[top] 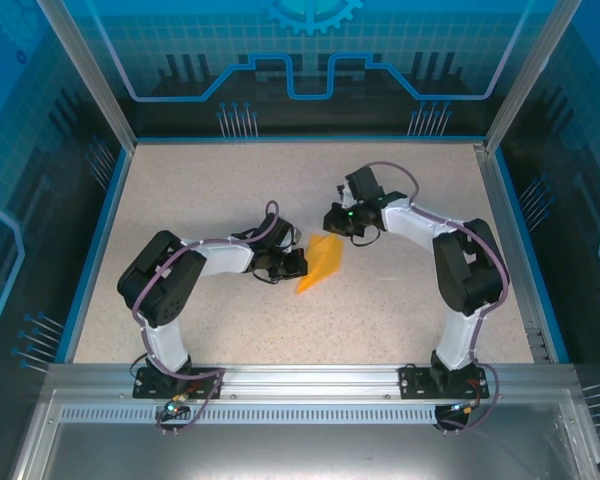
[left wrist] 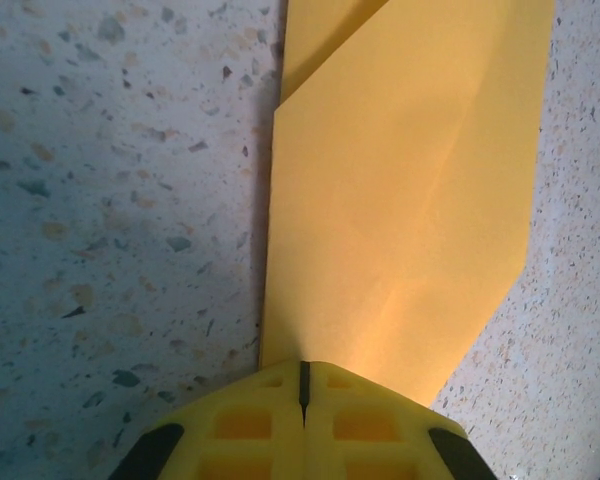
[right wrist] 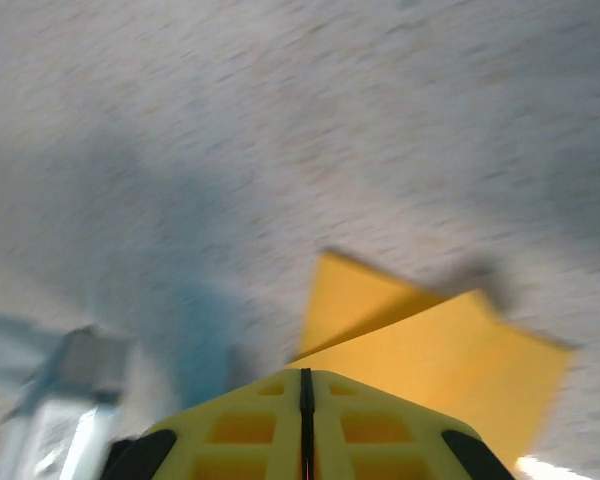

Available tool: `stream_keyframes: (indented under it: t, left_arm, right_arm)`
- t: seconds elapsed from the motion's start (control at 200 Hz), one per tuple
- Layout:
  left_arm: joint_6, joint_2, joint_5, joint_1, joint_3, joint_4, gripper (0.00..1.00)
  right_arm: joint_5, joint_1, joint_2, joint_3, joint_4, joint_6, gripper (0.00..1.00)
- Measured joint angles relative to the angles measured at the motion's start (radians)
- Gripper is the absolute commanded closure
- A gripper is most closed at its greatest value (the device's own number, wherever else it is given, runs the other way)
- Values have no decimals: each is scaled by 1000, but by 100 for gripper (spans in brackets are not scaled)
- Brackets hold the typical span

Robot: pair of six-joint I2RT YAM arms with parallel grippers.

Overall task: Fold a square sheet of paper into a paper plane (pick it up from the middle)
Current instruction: Fourth fold the wing at the center of the table.

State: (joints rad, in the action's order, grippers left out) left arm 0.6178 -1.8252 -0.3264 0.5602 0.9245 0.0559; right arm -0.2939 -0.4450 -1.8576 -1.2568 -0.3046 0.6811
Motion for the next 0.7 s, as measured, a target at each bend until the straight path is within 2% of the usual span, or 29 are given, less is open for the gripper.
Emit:
stream_keyframes:
  t: [0.105, 0.225, 0.44, 0.7]
  left_arm:
    - [0, 0, 1, 0, 1, 1, 100]
    - [0, 0, 4, 2, 1, 1, 100]
    - [0, 0, 7, 2, 1, 2, 100]
    - [0, 0, 8, 4, 1, 3, 100]
  right_arm:
    - [-34, -46, -5, 37, 30, 16, 93]
    - [-58, -51, -49, 54, 31, 23, 94]
    - [-92, -29, -153, 38, 26, -3, 94]
    - [-144, 45, -183, 9, 14, -52, 94]
